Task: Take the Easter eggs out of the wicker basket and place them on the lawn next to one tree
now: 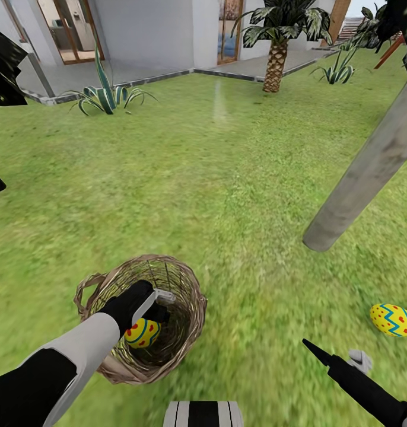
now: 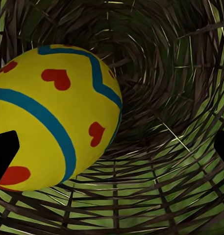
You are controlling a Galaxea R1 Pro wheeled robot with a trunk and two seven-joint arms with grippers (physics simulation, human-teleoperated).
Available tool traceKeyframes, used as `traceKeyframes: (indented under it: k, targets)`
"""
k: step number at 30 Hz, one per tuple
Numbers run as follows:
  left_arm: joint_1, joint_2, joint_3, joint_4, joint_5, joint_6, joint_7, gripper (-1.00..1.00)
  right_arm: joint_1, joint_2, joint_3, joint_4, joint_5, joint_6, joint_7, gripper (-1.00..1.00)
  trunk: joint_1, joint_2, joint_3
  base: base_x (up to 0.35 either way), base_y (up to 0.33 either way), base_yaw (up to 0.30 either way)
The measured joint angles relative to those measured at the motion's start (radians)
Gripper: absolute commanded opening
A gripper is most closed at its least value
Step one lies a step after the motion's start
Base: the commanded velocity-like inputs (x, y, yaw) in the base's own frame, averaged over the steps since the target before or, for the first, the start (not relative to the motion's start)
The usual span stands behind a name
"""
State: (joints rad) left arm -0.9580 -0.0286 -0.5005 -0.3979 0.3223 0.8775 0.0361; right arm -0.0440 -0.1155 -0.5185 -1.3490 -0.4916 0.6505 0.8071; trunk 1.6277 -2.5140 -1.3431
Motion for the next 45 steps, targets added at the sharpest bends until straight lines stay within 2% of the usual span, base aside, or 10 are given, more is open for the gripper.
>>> traceKeyframes:
  k: [13, 20, 28, 35, 45]
  targets:
    - [0.0, 0.0, 0.0, 0.0, 0.0, 0.0, 0.002, 1.0, 0.0, -0.005, 0.004, -0.005, -0.002, -0.003, 0.01, 1.0, 0.0, 0.0, 0.0, 0.0, 0.0, 0.0]
    - [0.0, 0.001, 0.0, 0.0, -0.001, 0.0, 0.004, 1.0, 0.0, -0.01, 0.029, -0.005, -0.002, -0.004, 0.012, 1.0, 0.0, 0.0, 0.0, 0.0, 0.0, 0.0]
    - [-0.001, 0.002, 0.0, 0.0, -0.002, 0.0, 0.008, 1.0, 0.0, -0.01, 0.034, -0.005, -0.002, -0.003, 0.011, 1.0, 0.0, 0.0, 0.0, 0.0, 0.0, 0.0]
    - [0.0, 0.002, 0.001, 0.0, -0.003, 0.0, 0.071, 1.0, 0.0, -0.01, 0.035, -0.004, -0.001, -0.002, 0.011, 1.0, 0.0, 0.0, 0.0, 0.0, 0.0, 0.0]
    - [0.0, 0.002, 0.001, 0.0, -0.002, 0.0, 0.086, 1.0, 0.0, -0.01, 0.035, -0.004, -0.001, -0.001, 0.011, 1.0, 0.0, 0.0, 0.0, 0.0, 0.0, 0.0]
